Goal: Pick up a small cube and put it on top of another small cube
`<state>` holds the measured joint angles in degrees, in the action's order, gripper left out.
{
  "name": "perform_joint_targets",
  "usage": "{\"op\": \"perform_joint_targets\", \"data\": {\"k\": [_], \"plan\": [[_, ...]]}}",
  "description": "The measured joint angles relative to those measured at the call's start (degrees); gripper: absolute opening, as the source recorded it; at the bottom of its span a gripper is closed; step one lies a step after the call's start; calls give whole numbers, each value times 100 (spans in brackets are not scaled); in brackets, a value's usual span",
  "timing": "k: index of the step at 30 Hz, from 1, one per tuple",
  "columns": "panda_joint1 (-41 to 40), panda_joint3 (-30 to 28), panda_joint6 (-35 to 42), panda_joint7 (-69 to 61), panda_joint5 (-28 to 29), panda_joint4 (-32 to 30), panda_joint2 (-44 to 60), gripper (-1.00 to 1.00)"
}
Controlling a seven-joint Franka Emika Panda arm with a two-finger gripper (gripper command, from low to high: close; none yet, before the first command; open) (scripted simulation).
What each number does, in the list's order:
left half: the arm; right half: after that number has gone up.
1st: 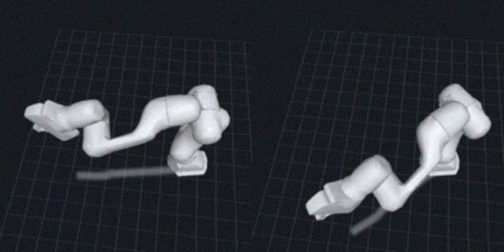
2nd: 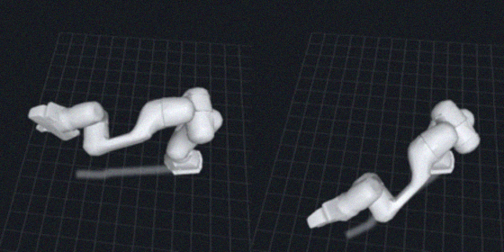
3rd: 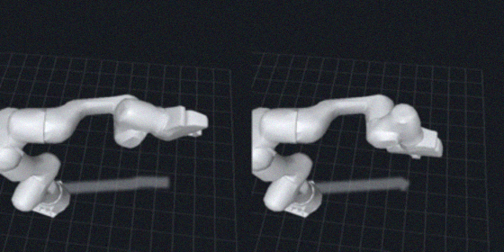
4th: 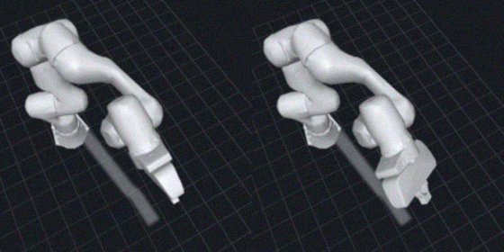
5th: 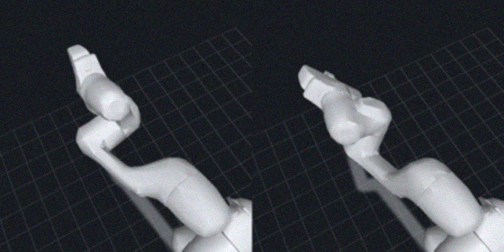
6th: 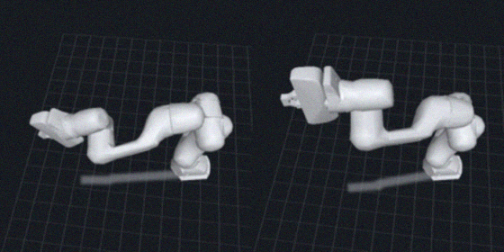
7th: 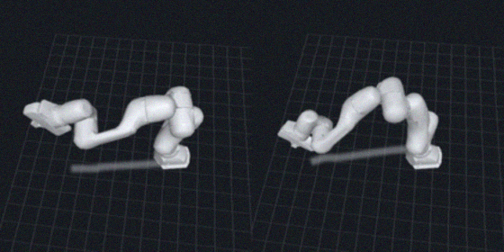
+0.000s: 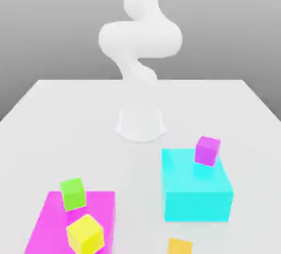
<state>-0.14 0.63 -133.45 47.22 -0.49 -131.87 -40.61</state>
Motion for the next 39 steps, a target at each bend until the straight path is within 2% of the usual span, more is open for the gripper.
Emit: {"op": "perform_joint_targets", "data": {"k": [9, 18, 28, 32, 33, 39], "plan": [[-39, 273, -609, 582, -72, -33, 1902, 0], [4, 504, -1208, 1321, 92, -66, 3774, 0], [318, 425, -1870, 2216, 380, -101, 5858, 0], [425, 319, -2430, 2361, 493, 38, 6689, 0], [452, 287, -2586, 2380, 516, 80, 6891, -100], [464, 273, -2669, 2394, 530, 102, 6992, -100]]}}
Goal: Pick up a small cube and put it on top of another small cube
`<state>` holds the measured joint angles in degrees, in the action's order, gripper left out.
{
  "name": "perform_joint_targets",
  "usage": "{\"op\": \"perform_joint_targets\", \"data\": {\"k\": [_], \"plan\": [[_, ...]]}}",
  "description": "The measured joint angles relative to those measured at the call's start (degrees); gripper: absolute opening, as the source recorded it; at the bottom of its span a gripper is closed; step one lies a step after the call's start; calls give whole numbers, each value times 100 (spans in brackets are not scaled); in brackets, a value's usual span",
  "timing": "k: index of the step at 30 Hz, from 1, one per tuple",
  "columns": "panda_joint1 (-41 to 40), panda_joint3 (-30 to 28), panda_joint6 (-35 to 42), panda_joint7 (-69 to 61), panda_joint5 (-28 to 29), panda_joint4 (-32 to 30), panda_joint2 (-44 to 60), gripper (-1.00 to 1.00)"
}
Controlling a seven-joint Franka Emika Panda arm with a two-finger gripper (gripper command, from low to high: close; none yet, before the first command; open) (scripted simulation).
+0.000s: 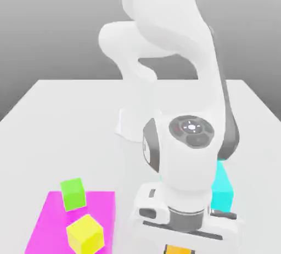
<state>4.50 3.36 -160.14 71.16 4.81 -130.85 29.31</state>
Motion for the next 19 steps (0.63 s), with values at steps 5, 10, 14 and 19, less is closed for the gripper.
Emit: {"op": "perform_joint_targets", "data": {"k": [5, 10, 14, 19], "plan": [[-73, 96, 577, -84, -112, -163, -737, -100], [-823, -277, 1640, -1147, -372, -48, -1693, -100], [-1244, -589, 1892, -1855, -572, 8, -1885, -100], [-1284, -599, 1526, -1923, -611, -44, -1572, 100]]}}
